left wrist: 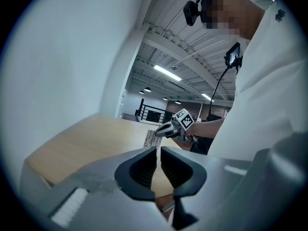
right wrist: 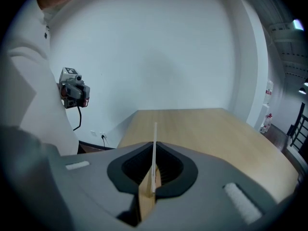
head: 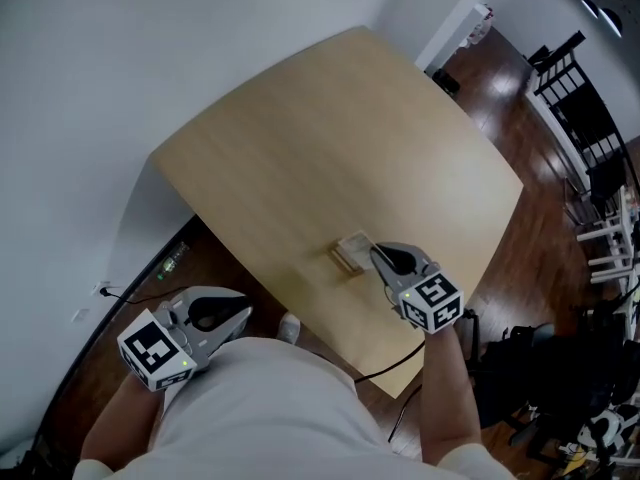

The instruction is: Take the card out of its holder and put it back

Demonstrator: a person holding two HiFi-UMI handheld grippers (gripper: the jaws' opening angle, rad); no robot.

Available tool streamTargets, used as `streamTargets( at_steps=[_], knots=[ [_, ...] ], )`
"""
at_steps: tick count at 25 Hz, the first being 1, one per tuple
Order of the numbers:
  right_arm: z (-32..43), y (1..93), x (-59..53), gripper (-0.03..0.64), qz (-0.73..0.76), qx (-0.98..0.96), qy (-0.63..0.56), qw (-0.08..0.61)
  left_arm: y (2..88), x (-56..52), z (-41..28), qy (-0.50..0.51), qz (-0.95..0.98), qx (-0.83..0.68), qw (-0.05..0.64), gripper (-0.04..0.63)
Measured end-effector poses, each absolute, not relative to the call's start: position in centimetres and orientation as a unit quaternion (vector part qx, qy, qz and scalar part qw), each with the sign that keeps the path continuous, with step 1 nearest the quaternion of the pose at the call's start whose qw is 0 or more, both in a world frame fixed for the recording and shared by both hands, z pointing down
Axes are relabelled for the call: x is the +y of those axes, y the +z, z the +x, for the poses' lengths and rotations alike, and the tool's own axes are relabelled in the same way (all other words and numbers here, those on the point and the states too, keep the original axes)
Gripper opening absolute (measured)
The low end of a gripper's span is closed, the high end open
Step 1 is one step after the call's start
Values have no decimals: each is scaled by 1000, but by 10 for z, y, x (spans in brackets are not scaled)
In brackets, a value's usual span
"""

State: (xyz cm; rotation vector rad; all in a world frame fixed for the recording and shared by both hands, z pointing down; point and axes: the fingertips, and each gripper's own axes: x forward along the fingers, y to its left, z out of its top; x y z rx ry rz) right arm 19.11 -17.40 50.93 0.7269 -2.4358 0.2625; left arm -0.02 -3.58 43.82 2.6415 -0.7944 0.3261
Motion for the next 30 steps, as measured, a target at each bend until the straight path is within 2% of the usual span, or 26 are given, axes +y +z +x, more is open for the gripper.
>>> streamTargets(
  at_steps=[30],
  knots=[
    [191,526,-184,20,273,-908,121,294,438,-55,0,130,935,-273,184,34]
  ],
)
